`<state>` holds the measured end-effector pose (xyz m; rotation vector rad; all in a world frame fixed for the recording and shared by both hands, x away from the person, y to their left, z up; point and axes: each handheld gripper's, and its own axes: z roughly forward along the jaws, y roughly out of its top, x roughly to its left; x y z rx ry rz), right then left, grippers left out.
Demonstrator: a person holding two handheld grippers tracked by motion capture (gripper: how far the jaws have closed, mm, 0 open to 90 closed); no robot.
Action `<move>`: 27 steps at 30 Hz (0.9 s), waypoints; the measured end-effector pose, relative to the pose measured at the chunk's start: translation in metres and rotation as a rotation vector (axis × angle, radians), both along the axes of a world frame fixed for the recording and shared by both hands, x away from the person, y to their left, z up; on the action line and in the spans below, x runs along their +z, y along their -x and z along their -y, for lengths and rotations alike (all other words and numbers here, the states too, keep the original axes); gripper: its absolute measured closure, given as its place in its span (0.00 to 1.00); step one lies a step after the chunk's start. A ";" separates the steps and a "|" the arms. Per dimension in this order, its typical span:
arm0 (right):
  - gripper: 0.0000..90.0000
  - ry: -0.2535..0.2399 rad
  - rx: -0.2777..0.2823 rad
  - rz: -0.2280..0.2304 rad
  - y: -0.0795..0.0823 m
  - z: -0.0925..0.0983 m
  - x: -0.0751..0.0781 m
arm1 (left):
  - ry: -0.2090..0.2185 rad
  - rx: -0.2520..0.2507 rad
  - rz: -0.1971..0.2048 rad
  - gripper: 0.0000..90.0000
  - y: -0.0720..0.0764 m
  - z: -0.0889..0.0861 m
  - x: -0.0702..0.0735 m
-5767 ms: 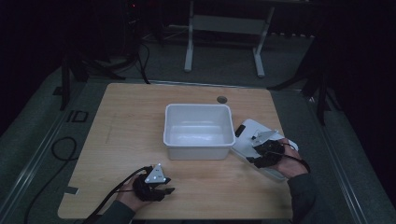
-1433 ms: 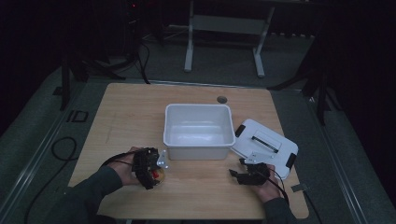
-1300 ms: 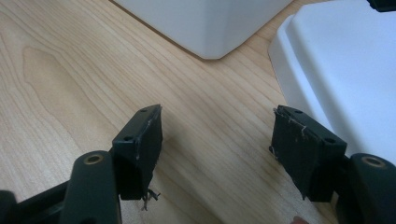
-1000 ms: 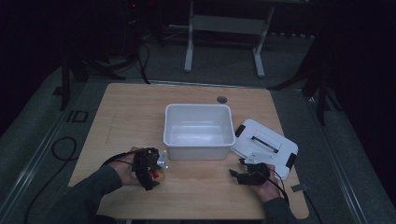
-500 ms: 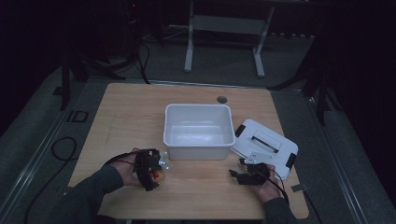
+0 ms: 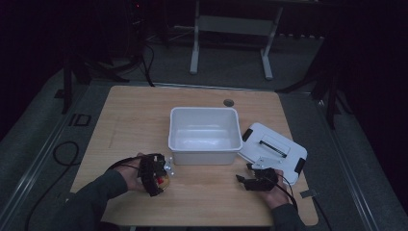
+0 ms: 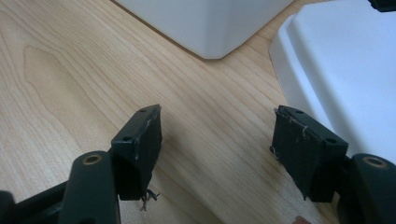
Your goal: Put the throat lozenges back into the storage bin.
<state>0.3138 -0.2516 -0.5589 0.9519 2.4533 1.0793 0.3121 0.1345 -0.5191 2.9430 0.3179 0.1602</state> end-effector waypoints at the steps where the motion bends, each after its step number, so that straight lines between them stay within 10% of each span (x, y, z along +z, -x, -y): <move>1: 0.36 0.000 0.000 0.000 0.000 0.000 0.000 | -0.001 0.001 -0.001 0.22 0.000 0.000 0.000; 27: 0.36 0.001 0.001 0.001 0.000 0.000 0.000 | 0.013 0.031 0.021 0.23 -0.001 -0.014 0.015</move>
